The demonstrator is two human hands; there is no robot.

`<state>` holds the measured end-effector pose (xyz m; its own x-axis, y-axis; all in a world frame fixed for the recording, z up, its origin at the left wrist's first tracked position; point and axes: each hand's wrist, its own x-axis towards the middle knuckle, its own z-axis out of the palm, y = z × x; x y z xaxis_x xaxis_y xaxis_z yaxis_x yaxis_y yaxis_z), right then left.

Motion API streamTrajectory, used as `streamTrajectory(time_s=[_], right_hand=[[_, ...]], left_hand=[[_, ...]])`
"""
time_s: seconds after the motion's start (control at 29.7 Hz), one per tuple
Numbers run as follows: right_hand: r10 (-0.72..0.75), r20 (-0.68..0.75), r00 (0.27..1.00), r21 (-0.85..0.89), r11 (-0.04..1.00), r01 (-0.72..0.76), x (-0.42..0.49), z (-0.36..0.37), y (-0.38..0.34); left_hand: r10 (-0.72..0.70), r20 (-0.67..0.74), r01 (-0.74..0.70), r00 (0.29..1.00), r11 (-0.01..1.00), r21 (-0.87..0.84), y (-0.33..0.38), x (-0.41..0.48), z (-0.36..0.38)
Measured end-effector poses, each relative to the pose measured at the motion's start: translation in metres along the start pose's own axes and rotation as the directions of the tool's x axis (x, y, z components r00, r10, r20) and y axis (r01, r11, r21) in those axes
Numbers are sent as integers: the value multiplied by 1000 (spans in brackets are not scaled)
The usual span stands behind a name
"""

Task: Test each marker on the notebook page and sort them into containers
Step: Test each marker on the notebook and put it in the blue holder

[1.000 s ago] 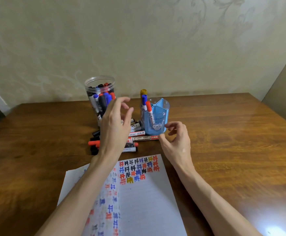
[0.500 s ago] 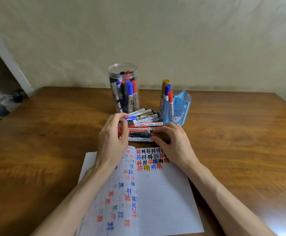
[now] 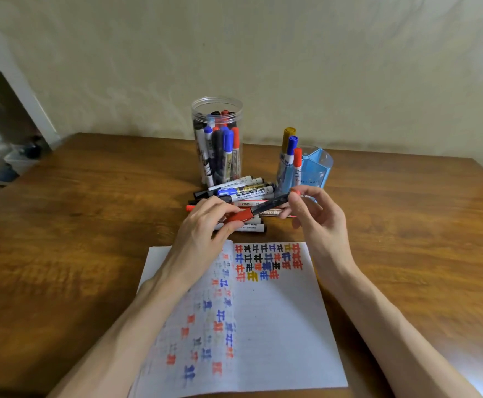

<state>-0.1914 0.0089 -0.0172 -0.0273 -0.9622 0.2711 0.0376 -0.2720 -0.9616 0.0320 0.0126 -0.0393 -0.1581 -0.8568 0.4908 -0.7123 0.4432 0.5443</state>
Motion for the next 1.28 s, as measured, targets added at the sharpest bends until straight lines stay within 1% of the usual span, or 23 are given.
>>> streamTrajectory(time_s=[0.07,0.17,0.24,0.3,0.37,0.44,0.47,0.5,0.57,0.64,0.67,0.81,0.94,1.04,1.28], right_hand=[[16,42,999,10,1000,-17,-2,2,0],[20,136,991,-63,998,-12,-8,8,2],[30,136,990,-81,996,-19,-9,9,-1],[38,71,997,-43,998,-35,-7,4,-7],[34,-29,999,-17,999,-34,-3,-8,-13],[50,-106,993,-12,999,-52,-1,-16,-14],[75,-130,989,-2,997,-76,0,-17,-14],[103,-152,983,8,995,-103,0,-17,-12],[157,-187,970,24,988,-156,0,-15,-10],[198,-217,956,46,980,-193,1,-13,-9],[212,-230,950,52,977,-206,1,-12,-9],[231,-245,942,43,973,-227,1,-11,-6],[235,-227,945,31,972,-234,0,-8,-7],[236,-204,950,21,971,-237,-1,-6,-5],[236,-159,959,-16,970,-241,-2,-4,-1]], left_hand=[[2,27,0,1000,999,-52,4,-2,-1],[26,37,-22,999,995,-96,8,-3,0],[6,40,-3,999,996,-87,8,-2,-1],[-53,42,56,998,996,-63,5,-2,-5],[-127,67,132,990,989,-68,2,-2,-14],[-154,162,176,975,975,-133,5,-2,-22],[-140,229,179,963,971,-161,10,-3,-24],[-112,292,163,950,974,-157,16,-4,-24],[-53,382,81,923,995,-57,24,-8,-19],[-28,431,4,902,998,56,27,-13,-14],[-29,448,-2,894,998,67,27,-15,-13],[-7,468,-6,884,1000,26,27,-15,-19],[-31,445,-29,895,991,127,19,-16,-20],[-80,454,-1,888,985,175,14,-16,-20],[-129,468,117,874,992,55,6,-15,-17]])
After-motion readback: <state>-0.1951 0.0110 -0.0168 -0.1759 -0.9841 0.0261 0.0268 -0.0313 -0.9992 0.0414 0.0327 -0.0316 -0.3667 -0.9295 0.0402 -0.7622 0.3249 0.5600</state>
